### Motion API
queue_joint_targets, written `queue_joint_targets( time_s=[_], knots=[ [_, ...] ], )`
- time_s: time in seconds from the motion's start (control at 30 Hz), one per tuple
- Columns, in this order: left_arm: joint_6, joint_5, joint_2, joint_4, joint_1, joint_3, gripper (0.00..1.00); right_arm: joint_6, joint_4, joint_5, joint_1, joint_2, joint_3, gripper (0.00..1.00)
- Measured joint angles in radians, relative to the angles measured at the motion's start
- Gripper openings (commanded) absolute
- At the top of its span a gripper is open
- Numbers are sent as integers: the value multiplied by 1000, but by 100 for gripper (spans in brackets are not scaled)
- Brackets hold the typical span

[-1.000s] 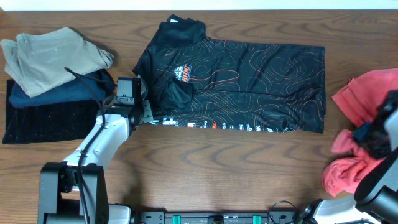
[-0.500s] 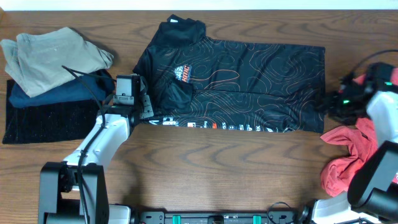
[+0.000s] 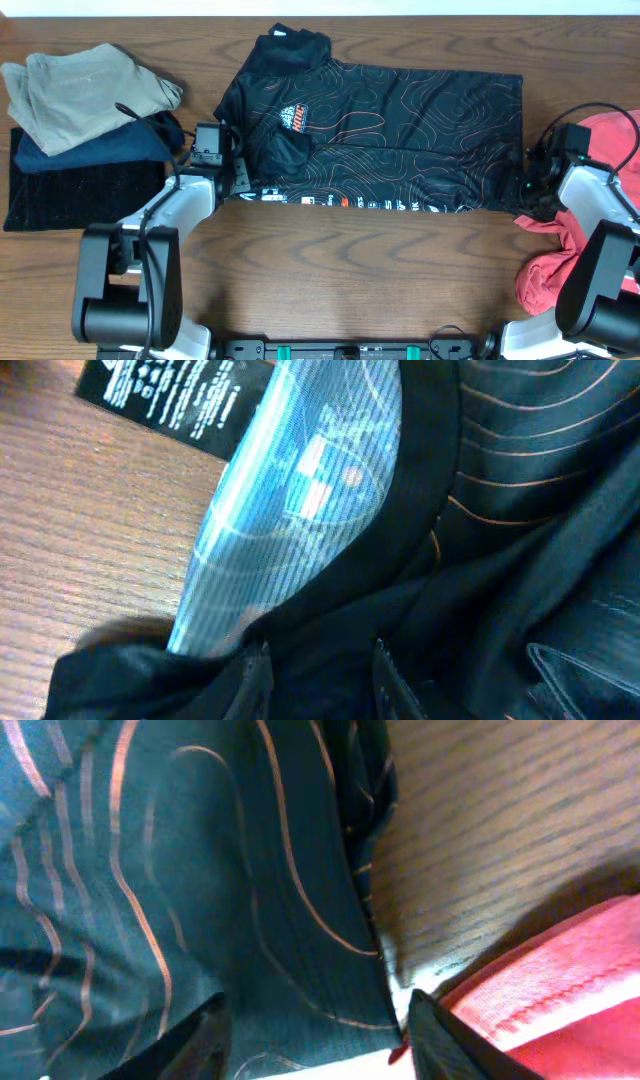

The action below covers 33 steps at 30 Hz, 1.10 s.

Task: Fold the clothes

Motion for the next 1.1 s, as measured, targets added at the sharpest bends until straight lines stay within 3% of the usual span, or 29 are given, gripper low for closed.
queue_joint_targets(
  time_s=[0.23,0.47,0.63,0.93,1.03,1.1],
  knots=[
    [-4,0,21,-82,0,41,35,14,18,22,0,-3,-39,1],
    [-88,1,11,-315,-1,77,23,67,-91,141,0,-13,-39,1],
    [-161,11,2,-479,-2,81,22,136,-179,225,-28,-13,-45,1],
    [-187,78,-2,-704,-3,64,20,160,-230,236,-61,-13,-51,1],
    [-178,76,-14,-729,-3,54,26,148,-264,188,-71,-13,-34,9],
    [-168,67,-39,-731,-2,56,42,132,-294,150,-76,-24,-8,18]
  ],
)
